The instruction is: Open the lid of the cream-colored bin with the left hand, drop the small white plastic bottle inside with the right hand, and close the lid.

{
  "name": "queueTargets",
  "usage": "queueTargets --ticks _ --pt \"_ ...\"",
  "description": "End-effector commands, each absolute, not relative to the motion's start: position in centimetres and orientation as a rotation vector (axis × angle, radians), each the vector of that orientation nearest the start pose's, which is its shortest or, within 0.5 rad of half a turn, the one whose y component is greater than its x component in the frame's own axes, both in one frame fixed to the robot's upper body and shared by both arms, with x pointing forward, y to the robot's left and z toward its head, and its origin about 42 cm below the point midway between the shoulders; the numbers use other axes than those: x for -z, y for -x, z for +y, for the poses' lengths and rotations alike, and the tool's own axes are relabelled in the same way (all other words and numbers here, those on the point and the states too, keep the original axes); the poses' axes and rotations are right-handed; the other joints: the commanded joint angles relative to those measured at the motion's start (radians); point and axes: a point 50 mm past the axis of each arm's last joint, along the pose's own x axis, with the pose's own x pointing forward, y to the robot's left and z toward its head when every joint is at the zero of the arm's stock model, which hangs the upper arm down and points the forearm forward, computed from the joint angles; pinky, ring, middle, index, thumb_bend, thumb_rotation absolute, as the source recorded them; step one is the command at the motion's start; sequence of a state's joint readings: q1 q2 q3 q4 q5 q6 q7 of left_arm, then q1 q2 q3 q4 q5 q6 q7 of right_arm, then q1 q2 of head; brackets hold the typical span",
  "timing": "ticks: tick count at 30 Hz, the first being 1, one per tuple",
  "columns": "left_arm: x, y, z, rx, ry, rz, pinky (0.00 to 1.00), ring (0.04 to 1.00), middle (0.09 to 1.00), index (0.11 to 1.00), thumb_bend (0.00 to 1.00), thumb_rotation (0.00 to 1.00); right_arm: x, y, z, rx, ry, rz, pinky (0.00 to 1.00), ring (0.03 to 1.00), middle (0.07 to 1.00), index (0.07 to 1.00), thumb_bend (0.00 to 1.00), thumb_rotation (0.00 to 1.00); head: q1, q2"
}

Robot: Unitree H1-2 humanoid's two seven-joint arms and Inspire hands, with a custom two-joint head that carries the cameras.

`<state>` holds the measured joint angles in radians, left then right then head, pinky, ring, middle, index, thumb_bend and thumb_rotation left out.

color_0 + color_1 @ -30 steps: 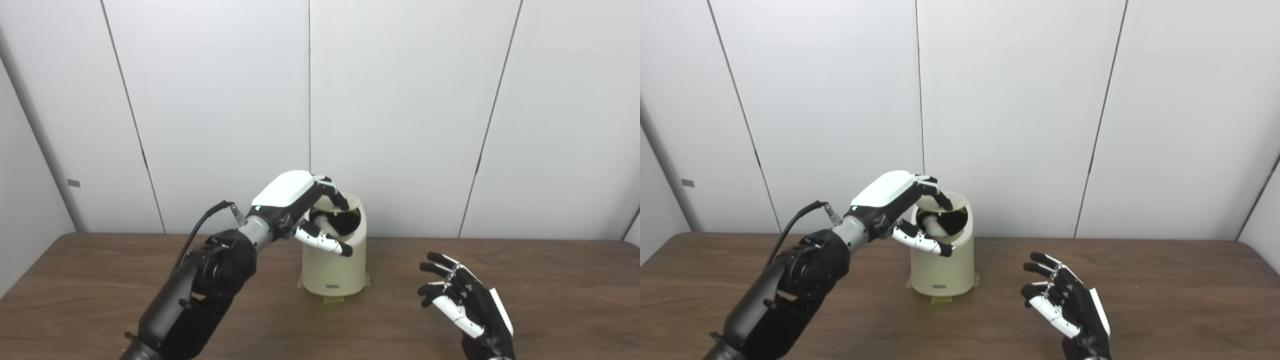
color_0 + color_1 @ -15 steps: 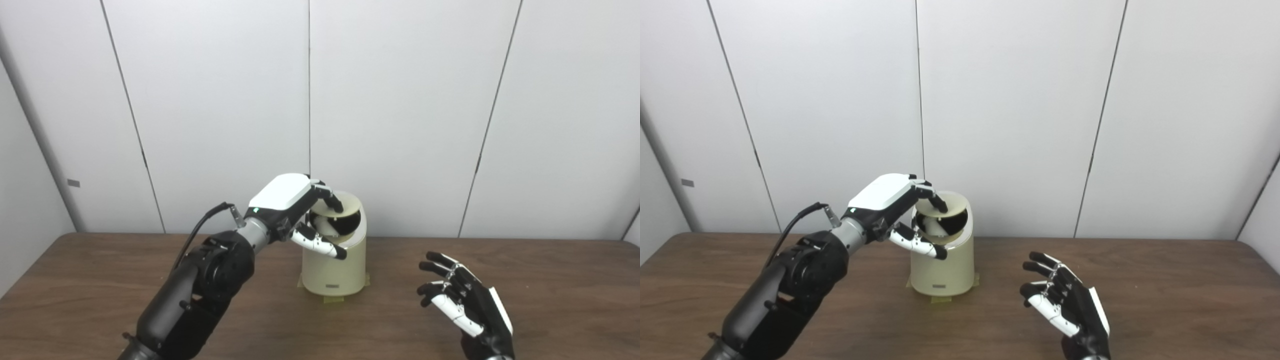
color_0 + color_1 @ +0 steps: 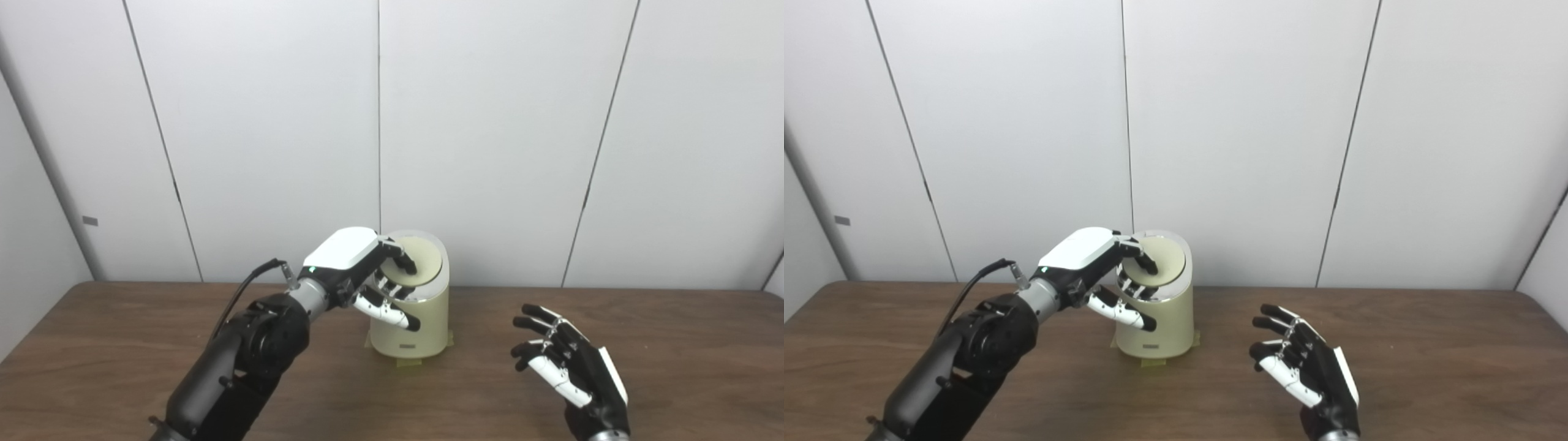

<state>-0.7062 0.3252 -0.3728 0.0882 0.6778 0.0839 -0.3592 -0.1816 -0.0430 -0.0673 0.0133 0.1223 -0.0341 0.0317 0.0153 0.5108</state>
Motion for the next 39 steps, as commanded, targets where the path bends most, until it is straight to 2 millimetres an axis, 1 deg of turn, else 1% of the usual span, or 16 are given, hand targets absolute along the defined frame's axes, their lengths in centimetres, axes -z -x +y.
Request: queueTargets --ticks 1,9,15,17,21,25,27,30,31,32,33,34,35,36,37,39 --pt "-30.5 -44.6 15.6 0.456 -1.24 -0.482 0.97 0.903 0.736 0.688 0.97 0.41 -17.2 -34.7 -22.4 -0.024 -0.086 -0.289 0.38 0.503 0.686 0.717 0.64 0.4 -0.001 0.003" --pt "-28.6 -43.8 14.8 0.503 -1.287 -0.469 0.99 0.899 0.744 0.696 0.98 0.39 -17.4 -34.6 -22.3 -0.021 -0.079 -0.299 0.37 0.495 0.68 0.712 0.65 0.42 -0.006 0.011" --pt "-26.7 -43.3 13.8 0.53 -1.434 -0.466 1.0 0.911 0.749 0.715 0.97 0.42 -17.4 -34.6 -22.5 -0.03 -0.07 -0.315 0.38 0.502 0.679 0.716 0.62 0.42 -0.007 0.015" --pt "-26.1 -43.2 13.5 0.544 -1.481 -0.45 1.0 0.931 0.769 0.739 0.97 0.4 -17.5 -34.5 -22.5 -0.029 -0.067 -0.315 0.38 0.5 0.677 0.714 0.62 0.42 -0.007 0.015" --pt "-25.6 -43.1 13.3 0.552 -1.535 -0.421 1.0 0.95 0.785 0.755 0.96 0.41 -17.5 -34.5 -22.6 -0.025 -0.072 -0.313 0.38 0.502 0.679 0.717 0.63 0.42 -0.009 0.017" --pt "-26.2 -42.7 13.8 0.517 -1.516 -0.439 1.0 0.948 0.78 0.755 0.95 0.41 -17.4 -34.5 -22.7 -0.027 -0.068 -0.312 0.38 0.502 0.679 0.716 0.63 0.42 -0.009 0.015" --pt "-27.0 -42.3 14.3 0.468 -1.462 -0.47 1.0 0.944 0.774 0.752 0.94 0.4 -17.4 -34.5 -22.7 -0.026 -0.066 -0.311 0.38 0.502 0.682 0.717 0.63 0.43 -0.008 0.014" --pt "-28.5 -41.2 15.5 0.356 -1.269 -0.561 0.99 0.922 0.764 0.741 0.87 0.36 -17.5 -34.4 -22.7 -0.027 -0.066 -0.318 0.38 0.503 0.685 0.723 0.63 0.42 -0.007 0.013" --pt "-28.8 -40.8 16.1 0.316 -1.186 -0.583 0.97 0.914 0.767 0.743 0.85 0.35 -17.5 -34.4 -22.7 -0.025 -0.072 -0.318 0.38 0.505 0.685 0.723 0.62 0.42 -0.008 0.012" --pt "-28.9 -40.4 16.6 0.282 -1.09 -0.593 0.91 0.897 0.775 0.752 0.82 0.33 -17.5 -34.4 -22.7 -0.023 -0.076 -0.318 0.38 0.505 0.684 0.721 0.63 0.41 -0.008 0.011" --pt "-28.9 -40.0 17.2 0.253 -0.957 -0.597 0.85 0.875 0.781 0.754 0.81 0.31 -17.5 -34.5 -22.8 -0.021 -0.079 -0.318 0.38 0.505 0.684 0.72 0.63 0.41 -0.008 0.011" --pt "-28.8 -39.6 17.7 0.231 -0.842 -0.598 0.77 0.838 0.786 0.754 0.79 0.29 -17.4 -34.5 -22.8 -0.018 -0.079 -0.318 0.38 0.507 0.686 0.72 0.63 0.4 -0.01 0.011" --pt "-28.6 -39.2 18.3 0.206 -0.715 -0.581 0.7 0.808 0.792 0.758 0.77 0.29 -17.4 -34.5 -22.9 -0.015 -0.08 -0.317 0.38 0.509 0.687 0.721 0.63 0.39 -0.01 0.011" --pt "-28.2 -38.6 18.9 0.19 -0.574 -0.556 0.7 0.808 0.798 0.763 0.77 0.31 -17.4 -34.5 -22.9 -0.009 -0.084 -0.315 0.38 0.511 0.686 0.719 0.62 0.37 -0.011 0.012" --pt "-27.7 -38.1 19.4 0.175 -0.462 -0.53 0.72 0.813 0.803 0.769 0.76 0.3 -17.4 -34.6 -23.0 -0.002 -0.089 -0.314 0.38 0.516 0.684 0.715 0.63 0.34 -0.01 0.012" --pt "-26.4 -37.0 20.6 0.133 -0.325 -0.485 0.71 0.812 0.811 0.795 0.76 0.31 -17.4 -34.6 -23.1 0.005 -0.073 -0.317 0.4 0.549 0.69 0.719 0.65 0.29 -0.009 0.012"
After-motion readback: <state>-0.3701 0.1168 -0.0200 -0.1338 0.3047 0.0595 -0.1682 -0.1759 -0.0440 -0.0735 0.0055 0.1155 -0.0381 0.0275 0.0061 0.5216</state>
